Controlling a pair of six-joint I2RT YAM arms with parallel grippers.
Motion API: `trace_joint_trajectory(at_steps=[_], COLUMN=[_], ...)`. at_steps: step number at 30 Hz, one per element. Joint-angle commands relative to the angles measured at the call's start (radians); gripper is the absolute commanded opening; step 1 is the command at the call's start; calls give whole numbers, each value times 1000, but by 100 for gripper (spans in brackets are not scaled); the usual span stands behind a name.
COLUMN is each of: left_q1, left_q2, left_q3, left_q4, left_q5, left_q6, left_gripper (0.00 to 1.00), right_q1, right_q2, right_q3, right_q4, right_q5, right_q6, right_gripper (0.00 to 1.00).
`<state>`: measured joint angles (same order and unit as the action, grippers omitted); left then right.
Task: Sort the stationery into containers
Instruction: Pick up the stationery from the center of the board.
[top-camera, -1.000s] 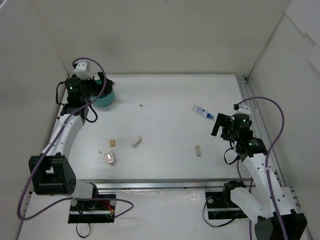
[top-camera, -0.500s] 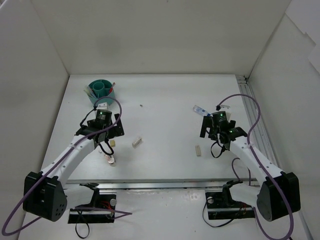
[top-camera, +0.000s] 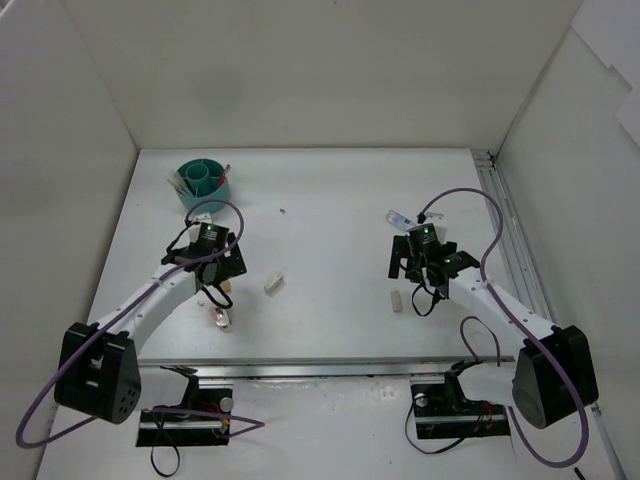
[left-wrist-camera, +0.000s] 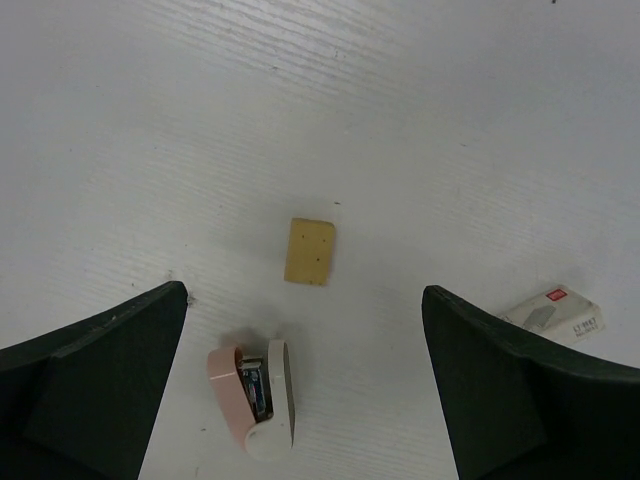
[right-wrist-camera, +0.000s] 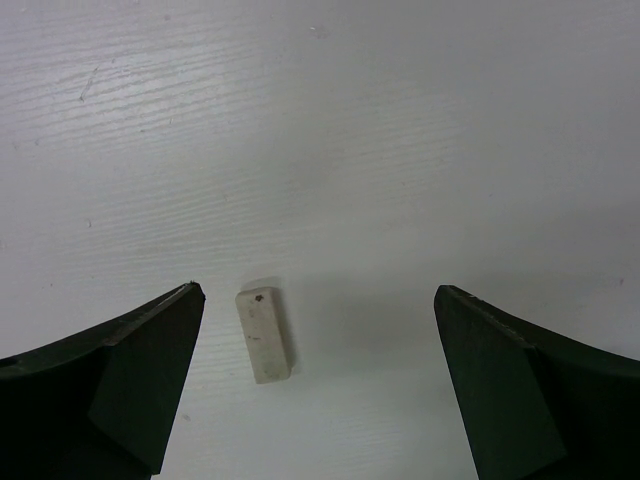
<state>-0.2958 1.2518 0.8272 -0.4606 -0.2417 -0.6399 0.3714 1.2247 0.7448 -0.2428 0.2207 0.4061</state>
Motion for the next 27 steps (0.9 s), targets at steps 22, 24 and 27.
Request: trace_joint_trajectory(at_steps=[22, 24, 27], left_q1=[58, 58, 58], left_q2=[202, 202, 222], left_q3=[-23, -31, -10], left_q4=[112, 109, 83], left_q5=[122, 113, 104], left_q6=[-3, -3, -1], left_gripper=[44, 42, 39], right_q1=[6, 4, 4], right_q2=[-73, -82, -103], right_q3=[67, 62, 53], right_q4=[-52, -52, -53], right_q5=[124, 140, 158], right_q6=[31, 28, 28], right_gripper=[98, 98, 98])
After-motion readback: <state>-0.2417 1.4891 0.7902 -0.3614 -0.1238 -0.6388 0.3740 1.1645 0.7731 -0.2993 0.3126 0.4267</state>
